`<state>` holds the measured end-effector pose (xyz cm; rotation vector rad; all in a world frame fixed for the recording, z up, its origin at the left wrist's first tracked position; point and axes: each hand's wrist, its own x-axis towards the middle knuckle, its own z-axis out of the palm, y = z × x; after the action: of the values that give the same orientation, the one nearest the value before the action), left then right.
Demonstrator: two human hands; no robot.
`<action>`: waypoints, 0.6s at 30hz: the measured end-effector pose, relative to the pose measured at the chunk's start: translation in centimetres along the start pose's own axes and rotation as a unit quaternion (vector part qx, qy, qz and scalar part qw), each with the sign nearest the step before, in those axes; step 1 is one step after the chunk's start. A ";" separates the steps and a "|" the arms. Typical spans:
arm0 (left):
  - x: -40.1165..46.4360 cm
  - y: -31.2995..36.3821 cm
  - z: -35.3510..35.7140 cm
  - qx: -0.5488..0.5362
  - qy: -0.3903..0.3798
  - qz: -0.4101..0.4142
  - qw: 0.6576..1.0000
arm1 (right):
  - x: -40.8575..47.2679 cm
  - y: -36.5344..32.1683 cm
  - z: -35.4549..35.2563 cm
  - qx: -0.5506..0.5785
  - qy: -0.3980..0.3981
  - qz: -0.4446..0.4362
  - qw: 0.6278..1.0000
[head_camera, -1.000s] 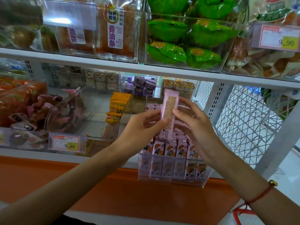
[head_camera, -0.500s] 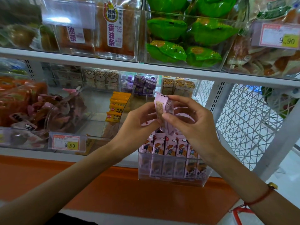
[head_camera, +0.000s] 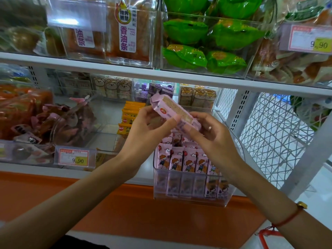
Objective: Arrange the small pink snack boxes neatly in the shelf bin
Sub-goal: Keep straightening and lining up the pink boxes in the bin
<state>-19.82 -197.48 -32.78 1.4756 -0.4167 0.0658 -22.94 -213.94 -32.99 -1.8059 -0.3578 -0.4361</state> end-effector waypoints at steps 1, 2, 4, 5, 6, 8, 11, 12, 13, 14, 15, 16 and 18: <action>0.1 0.0 -0.2 -0.012 -0.002 0.004 1.000 | 0.1 0.1 -0.1 0.015 -0.002 0.021 1.000; 0.1 0.1 -0.4 -0.029 -0.008 0.006 1.000 | 0.2 0.2 -0.2 0.031 -0.007 0.045 0.998; 0.2 0.3 -0.7 -0.058 -0.019 0.008 0.998 | 0.3 0.4 -0.4 0.063 -0.018 0.089 0.994; 0.2 0.4 -0.8 -0.062 -0.018 0.010 0.998 | 0.3 0.4 -0.5 0.082 -0.020 0.102 0.991; 0.1 0.5 -0.8 -0.058 -0.010 0.014 0.998 | 0.3 0.4 -0.5 0.101 -0.018 0.111 0.988; 0.0 0.4 -0.6 -0.044 0.027 0.022 0.998 | 0.2 0.4 -0.5 0.127 -0.001 0.114 0.985; 0.0 0.3 -0.3 -0.026 0.073 0.033 0.996 | 0.6 0.5 -0.5 0.119 0.045 0.101 0.987; 0.1 0.3 -0.2 -0.020 0.076 0.035 0.996 | 0.8 0.6 -0.5 0.125 0.056 0.110 0.985; 0.1 0.3 -0.2 -0.007 0.077 0.039 0.996 | 1.0 0.7 -0.5 0.138 0.064 0.125 0.980; 0.2 0.3 -0.2 0.011 0.077 0.046 0.996 | 1.1 0.8 -0.5 0.156 0.072 0.139 0.975; 0.2 0.2 -0.2 0.032 0.076 0.054 0.995 | 1.3 0.9 -0.5 0.174 0.081 0.151 0.970; 0.4 0.1 -0.3 0.051 0.075 0.061 0.994 | 1.5 1.0 -0.5 0.186 0.089 0.159 0.965; 0.6 -0.2 -0.4 0.077 0.069 0.070 0.992 | 1.8 1.2 -0.5 0.187 0.096 0.166 0.964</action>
<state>-19.17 -197.24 -32.76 1.5807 -0.4095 0.3167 -20.89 -214.69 -33.07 -1.4052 0.0038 -0.2818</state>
